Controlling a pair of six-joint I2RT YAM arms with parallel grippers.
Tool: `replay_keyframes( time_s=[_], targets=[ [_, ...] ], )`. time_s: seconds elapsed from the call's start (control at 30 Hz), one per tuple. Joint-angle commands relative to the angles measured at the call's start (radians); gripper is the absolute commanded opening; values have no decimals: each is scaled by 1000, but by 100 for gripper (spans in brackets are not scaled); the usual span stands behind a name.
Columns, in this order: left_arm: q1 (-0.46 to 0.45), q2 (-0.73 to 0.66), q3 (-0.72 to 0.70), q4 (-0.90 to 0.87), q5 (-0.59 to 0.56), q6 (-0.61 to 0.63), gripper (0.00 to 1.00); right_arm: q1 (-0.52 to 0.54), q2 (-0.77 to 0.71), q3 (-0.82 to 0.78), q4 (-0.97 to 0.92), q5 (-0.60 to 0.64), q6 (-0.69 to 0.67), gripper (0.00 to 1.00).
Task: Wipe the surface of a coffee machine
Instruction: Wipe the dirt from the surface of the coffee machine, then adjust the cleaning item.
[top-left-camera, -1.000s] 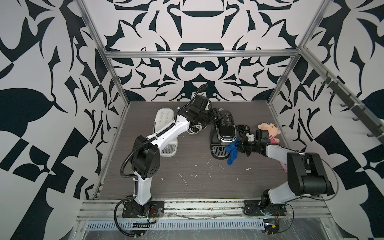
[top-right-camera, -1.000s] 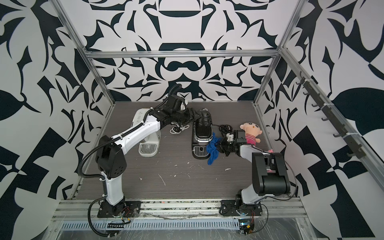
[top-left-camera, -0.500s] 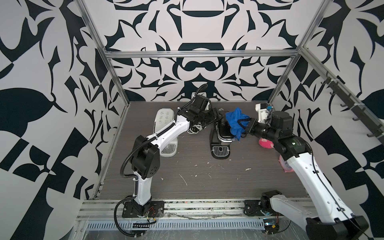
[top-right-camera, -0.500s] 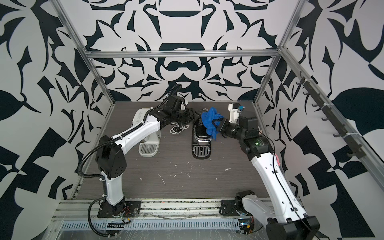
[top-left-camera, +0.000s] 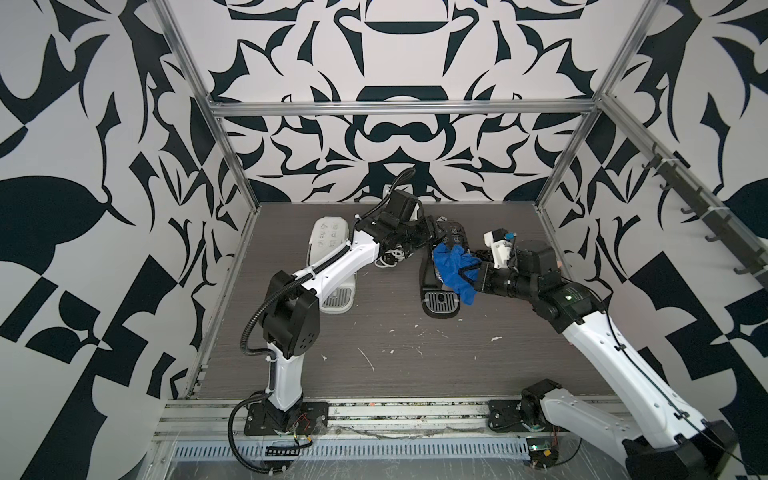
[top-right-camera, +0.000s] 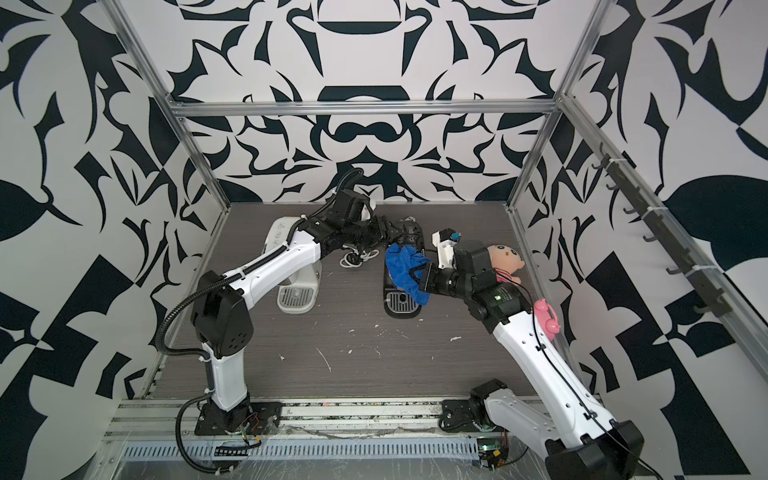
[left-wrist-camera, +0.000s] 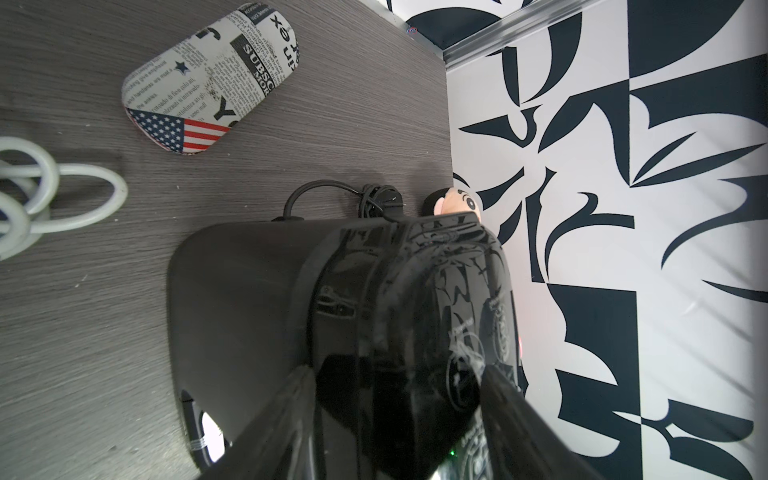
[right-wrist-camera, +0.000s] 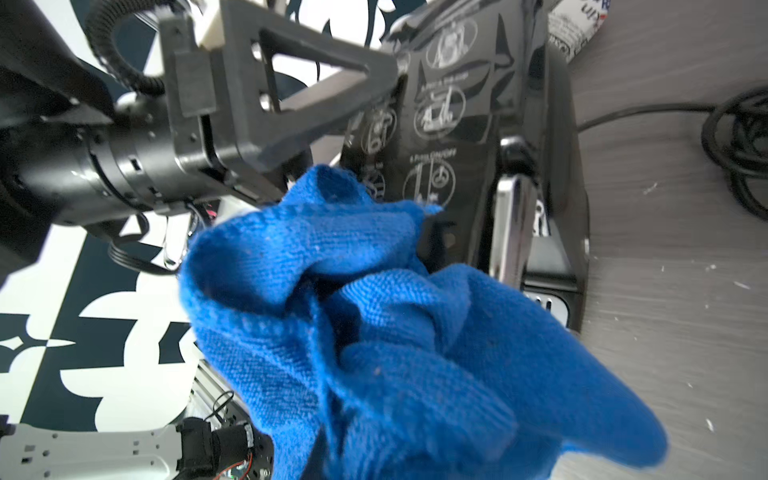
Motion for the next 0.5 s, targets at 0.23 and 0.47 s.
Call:
replay_keyframes(
  time_s=[0.23,0.47],
  targets=[
    [17,-165,84,-86,-43,189,72,32,92,320,9,-78,-172,0],
    [23,-406,-76,40,330,442,84,32,56,280,289,-394,-342,0]
  ],
)
